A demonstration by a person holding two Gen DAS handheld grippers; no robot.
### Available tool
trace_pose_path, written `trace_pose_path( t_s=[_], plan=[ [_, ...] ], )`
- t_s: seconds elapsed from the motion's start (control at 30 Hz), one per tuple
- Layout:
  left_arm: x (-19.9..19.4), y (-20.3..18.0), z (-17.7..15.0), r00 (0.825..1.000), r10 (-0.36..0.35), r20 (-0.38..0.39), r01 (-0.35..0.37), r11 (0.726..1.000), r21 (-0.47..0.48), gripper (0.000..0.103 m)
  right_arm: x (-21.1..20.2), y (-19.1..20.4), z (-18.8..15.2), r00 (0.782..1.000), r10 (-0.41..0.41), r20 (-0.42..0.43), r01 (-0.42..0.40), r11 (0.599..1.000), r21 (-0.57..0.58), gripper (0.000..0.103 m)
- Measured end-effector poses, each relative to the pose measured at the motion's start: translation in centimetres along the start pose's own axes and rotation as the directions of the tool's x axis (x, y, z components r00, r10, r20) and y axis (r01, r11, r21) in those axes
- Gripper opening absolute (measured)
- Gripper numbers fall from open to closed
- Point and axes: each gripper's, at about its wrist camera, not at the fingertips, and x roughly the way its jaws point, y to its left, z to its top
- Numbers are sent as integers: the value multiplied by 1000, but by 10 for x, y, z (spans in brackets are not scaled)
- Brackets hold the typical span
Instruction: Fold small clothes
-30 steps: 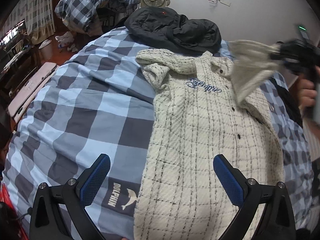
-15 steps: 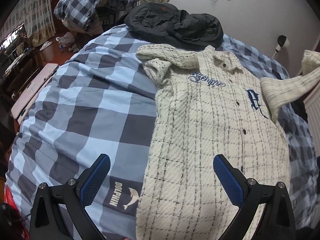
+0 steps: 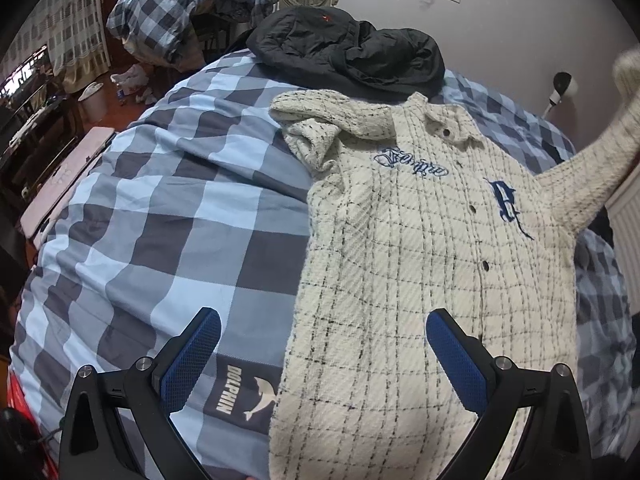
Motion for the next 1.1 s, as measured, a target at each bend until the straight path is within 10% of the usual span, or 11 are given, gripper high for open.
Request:
trace_pose_path(
  t_s=[0.17,0.27,0.33,0.43,0.6,0.7,0.73,0.8,0.9,1.1],
  plan=[
    [0,2,0,1000,1,-2,-1,1000,-5,103,-4,118,-68,944,254,-211,-286,949,-135,11],
    [-1,2,-1,1000,11,2,-11,1000,0,103,31,178,-139,758,421,-498,-515,855,-63,24],
    [-1,3,-2,1000,17,4,-17,1000,3,103,60,204,-194,568,521,-638,-612,785,96,27],
    [-2,4,-3,1000,13,3,-13,1000,1,103,83,214,-233,458,501,-734,-606,780,154,27],
    [-6,3,0,1000,-15,13,16,1000,-9,103,86,160,-220,590,401,-701,-518,854,52,32],
    [-7,-2,0,1000,-11,14,10,1000,13,103,85,102,-203,715,307,-628,-398,917,-5,73],
    [-6,-3,-1,1000,-10,12,10,1000,17,103,81,76,-197,797,214,-566,-302,951,-66,83],
    [-6,-4,-1,1000,-11,11,11,1000,19,103,79,45,-201,869,76,-489,-172,973,-156,84],
    [-5,-4,-1,1000,-4,13,4,1000,21,103,95,13,-210,853,-22,-521,-105,971,-214,84],
    [1,-6,-2,1000,22,-1,-22,999,34,103,133,-43,-269,710,-203,-675,-14,953,-301,84]
  ],
)
